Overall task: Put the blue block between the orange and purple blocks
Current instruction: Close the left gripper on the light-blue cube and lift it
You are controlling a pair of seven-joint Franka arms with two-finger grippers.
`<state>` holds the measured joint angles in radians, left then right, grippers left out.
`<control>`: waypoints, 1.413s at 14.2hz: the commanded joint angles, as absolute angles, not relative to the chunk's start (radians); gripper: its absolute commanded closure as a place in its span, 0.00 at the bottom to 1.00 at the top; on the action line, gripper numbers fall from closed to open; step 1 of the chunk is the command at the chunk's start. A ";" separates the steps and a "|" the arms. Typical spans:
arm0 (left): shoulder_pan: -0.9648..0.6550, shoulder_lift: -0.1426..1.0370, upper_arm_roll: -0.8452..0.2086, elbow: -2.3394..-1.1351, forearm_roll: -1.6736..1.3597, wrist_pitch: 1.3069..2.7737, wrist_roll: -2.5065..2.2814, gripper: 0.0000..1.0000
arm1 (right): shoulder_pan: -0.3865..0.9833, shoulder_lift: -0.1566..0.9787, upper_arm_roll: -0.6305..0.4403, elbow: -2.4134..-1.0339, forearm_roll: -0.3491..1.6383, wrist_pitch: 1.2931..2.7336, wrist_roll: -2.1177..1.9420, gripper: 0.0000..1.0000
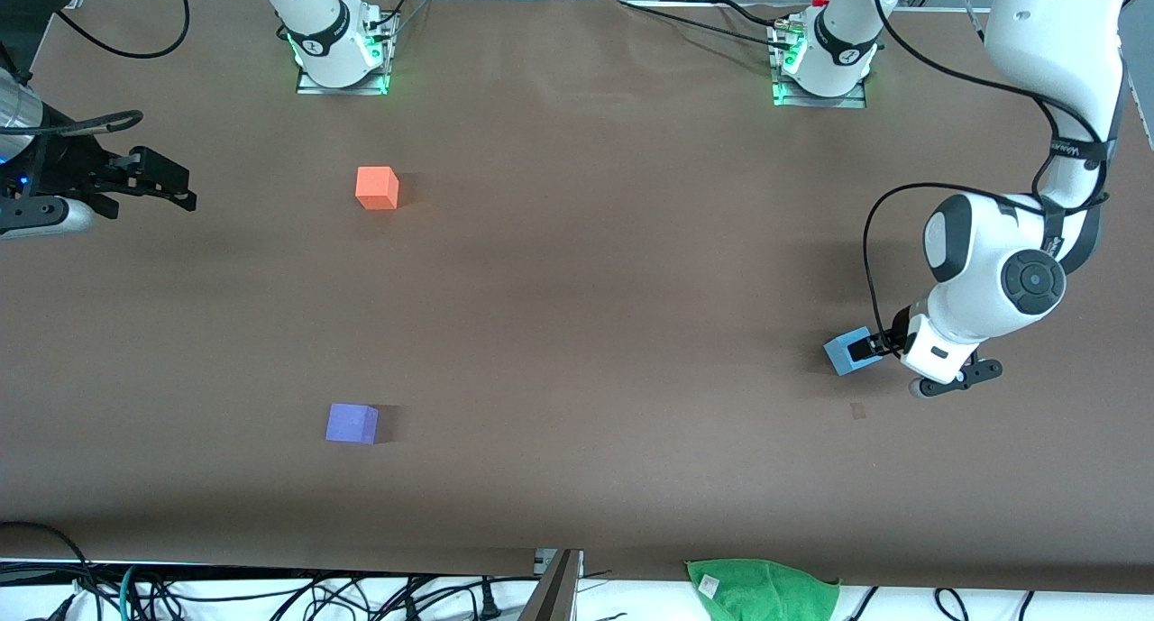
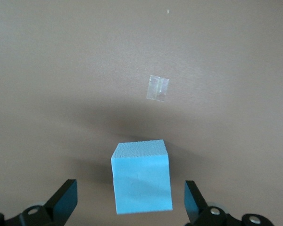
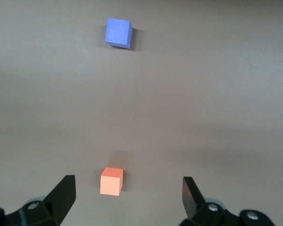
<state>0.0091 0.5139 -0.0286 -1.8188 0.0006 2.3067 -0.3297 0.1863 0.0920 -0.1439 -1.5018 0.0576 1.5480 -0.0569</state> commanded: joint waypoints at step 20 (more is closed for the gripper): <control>-0.154 0.483 -0.189 -1.628 0.021 2.045 -0.219 0.86 | 0.178 0.098 -0.146 -1.482 0.063 1.543 -0.075 0.00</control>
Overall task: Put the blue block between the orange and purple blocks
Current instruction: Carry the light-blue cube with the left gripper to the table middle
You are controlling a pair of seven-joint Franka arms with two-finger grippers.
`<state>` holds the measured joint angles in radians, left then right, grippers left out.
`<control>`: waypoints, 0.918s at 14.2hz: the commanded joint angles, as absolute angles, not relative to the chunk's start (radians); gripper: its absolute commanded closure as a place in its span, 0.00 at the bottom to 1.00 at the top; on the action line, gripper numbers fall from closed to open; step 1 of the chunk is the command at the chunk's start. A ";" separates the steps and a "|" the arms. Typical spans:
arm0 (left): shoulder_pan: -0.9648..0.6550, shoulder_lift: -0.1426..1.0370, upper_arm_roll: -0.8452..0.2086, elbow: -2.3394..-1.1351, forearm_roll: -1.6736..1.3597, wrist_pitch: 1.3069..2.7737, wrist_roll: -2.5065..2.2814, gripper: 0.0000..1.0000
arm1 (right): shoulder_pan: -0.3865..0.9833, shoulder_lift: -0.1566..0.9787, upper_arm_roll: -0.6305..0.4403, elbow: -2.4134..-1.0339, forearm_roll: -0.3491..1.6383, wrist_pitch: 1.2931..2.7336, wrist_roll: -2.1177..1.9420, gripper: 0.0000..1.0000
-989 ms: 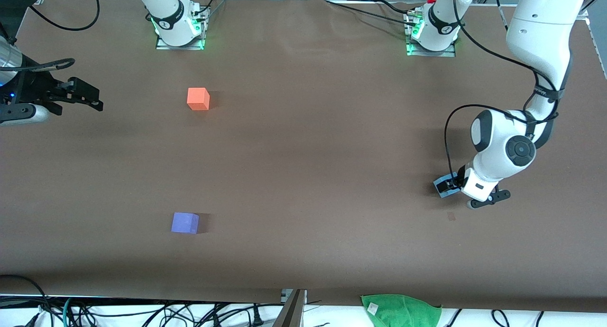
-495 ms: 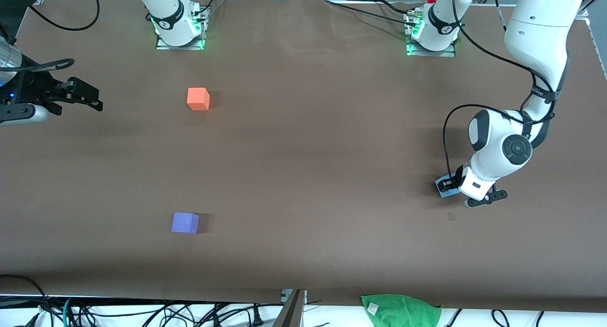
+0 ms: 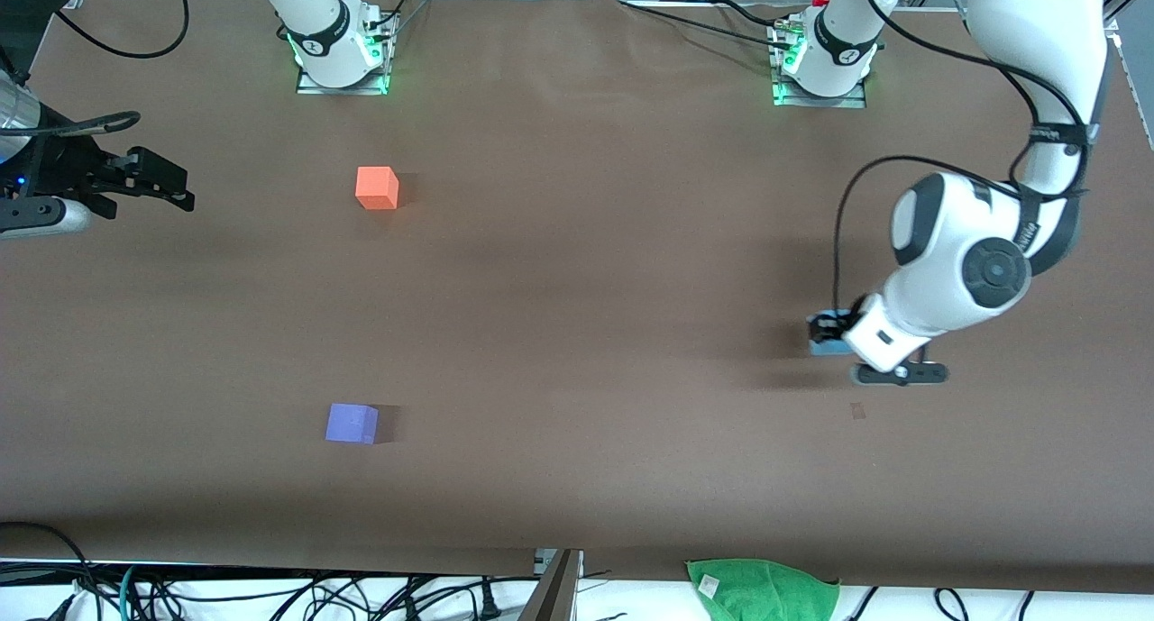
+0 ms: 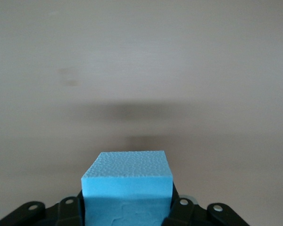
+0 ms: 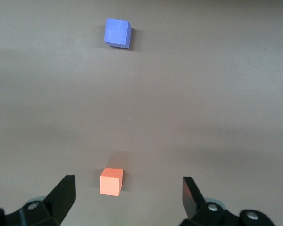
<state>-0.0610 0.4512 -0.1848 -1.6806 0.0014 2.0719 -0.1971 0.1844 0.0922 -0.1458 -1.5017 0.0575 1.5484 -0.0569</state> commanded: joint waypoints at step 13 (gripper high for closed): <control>-0.650 0.836 -0.169 -1.382 0.023 2.310 -0.808 0.01 | 0.178 0.098 -0.146 -1.482 0.061 1.542 -0.075 0.00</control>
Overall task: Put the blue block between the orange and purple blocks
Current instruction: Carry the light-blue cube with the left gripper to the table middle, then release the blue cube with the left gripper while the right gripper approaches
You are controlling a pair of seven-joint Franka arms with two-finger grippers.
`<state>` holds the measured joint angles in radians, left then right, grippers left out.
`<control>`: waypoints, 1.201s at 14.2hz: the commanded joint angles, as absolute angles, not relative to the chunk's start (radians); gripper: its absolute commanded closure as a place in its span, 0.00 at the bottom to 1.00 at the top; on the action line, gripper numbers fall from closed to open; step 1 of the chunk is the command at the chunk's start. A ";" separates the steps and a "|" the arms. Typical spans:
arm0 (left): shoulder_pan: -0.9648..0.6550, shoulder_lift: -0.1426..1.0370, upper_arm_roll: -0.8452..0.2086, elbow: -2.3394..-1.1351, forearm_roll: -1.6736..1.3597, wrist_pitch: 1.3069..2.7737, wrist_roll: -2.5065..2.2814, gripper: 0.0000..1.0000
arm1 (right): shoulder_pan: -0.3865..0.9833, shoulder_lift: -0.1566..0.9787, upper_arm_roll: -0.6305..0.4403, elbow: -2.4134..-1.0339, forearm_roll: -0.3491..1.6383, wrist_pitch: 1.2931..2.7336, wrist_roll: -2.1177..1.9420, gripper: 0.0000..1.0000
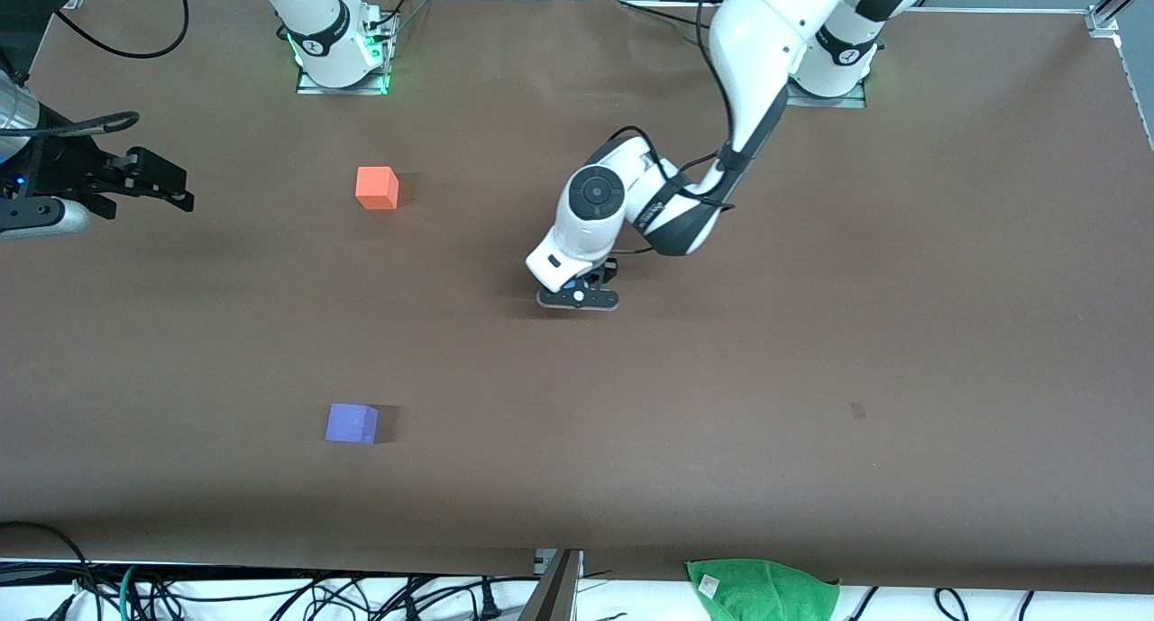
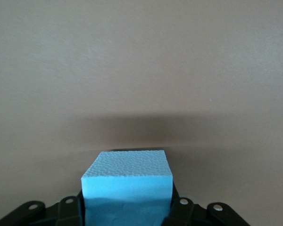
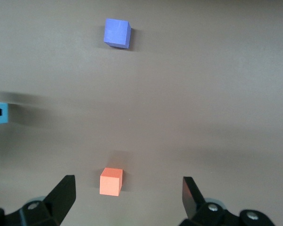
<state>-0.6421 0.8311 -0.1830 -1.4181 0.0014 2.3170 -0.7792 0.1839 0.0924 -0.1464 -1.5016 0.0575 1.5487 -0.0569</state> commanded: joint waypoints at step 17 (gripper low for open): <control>-0.161 0.270 -0.167 -1.376 0.048 1.580 -0.375 0.00 | 0.383 0.345 -0.130 -1.496 0.201 1.664 0.159 0.00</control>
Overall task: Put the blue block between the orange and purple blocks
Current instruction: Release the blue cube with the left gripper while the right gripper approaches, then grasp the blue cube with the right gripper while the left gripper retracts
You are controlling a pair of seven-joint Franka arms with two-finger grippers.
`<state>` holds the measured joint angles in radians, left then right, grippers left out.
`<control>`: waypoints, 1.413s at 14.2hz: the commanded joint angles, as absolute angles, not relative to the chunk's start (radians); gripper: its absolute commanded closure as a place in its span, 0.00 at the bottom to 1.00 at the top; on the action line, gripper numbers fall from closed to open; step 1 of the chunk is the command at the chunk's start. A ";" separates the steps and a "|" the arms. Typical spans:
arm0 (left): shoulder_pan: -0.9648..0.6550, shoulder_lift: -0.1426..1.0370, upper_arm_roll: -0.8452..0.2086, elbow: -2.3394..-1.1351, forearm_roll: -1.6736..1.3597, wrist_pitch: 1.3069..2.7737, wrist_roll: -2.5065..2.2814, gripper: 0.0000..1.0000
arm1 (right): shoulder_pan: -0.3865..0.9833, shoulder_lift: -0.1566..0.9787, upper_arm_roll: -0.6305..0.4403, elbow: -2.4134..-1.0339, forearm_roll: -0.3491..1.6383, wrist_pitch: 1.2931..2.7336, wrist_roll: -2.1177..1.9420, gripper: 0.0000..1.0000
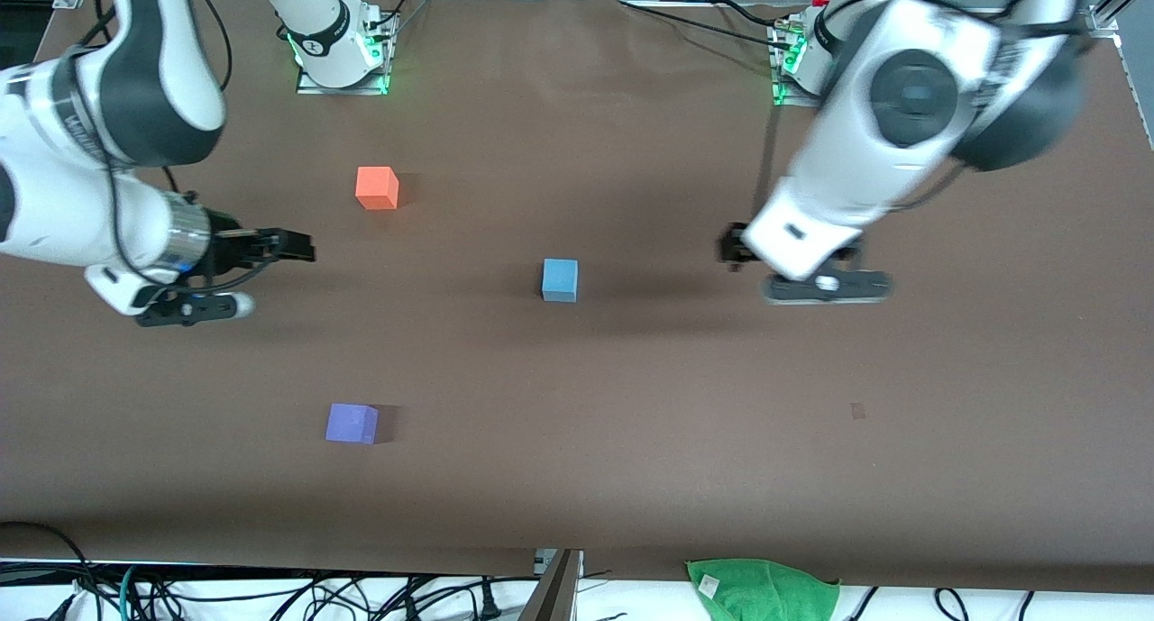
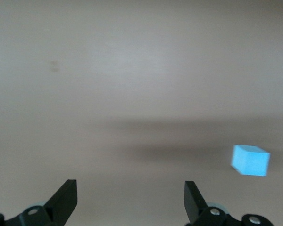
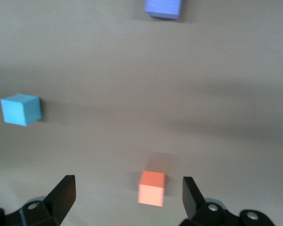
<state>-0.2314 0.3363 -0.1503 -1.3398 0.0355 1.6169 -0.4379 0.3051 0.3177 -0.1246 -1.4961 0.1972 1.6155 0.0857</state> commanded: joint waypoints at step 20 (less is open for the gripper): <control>-0.057 -0.067 -0.075 -1.722 0.008 1.634 -0.118 0.00 | 0.861 0.761 -0.129 -1.558 0.201 2.388 0.713 0.07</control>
